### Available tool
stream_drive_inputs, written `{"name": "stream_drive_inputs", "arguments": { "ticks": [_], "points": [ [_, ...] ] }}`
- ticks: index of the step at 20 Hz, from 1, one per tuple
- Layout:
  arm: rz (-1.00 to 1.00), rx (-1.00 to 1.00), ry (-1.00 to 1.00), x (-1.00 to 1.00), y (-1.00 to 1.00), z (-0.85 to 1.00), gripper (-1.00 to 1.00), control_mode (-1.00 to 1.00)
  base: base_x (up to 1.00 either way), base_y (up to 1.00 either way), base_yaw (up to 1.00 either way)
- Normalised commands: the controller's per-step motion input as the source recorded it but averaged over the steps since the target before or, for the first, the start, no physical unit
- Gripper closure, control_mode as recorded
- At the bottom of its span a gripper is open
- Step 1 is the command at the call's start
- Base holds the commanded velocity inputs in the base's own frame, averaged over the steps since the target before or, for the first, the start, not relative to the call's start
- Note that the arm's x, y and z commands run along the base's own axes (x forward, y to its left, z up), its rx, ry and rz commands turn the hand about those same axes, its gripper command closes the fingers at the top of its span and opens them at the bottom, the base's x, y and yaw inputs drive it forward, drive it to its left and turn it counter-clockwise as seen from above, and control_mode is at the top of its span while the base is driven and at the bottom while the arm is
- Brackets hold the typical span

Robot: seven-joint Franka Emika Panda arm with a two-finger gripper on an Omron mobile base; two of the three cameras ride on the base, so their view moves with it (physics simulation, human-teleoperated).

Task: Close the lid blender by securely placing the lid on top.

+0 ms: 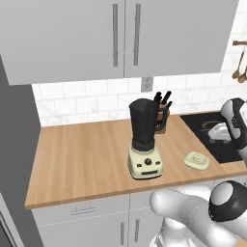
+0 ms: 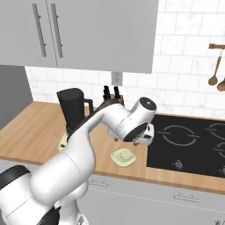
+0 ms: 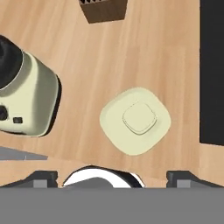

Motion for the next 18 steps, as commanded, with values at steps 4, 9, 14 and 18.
{"name": "stream_drive_inputs", "arguments": {
  "ticks": [4, 9, 14, 18],
  "points": [
    [0.18, -0.07, 0.0, -0.02, -0.01, -0.51, -1.0, -1.0, 0.0, 0.0, 0.0],
    [0.13, -0.17, 0.02, 0.01, 0.14, -0.42, -1.0, -1.0, 0.0, 0.0, 0.0],
    [0.04, -0.22, 0.06, 0.09, 0.23, -0.31, -1.0, -1.0, 0.0, 0.0, 0.0],
    [0.04, -0.19, 0.03, 0.04, 0.07, -0.23, -1.0, -1.0, 0.0, 0.0, 0.0]
  ]
}}
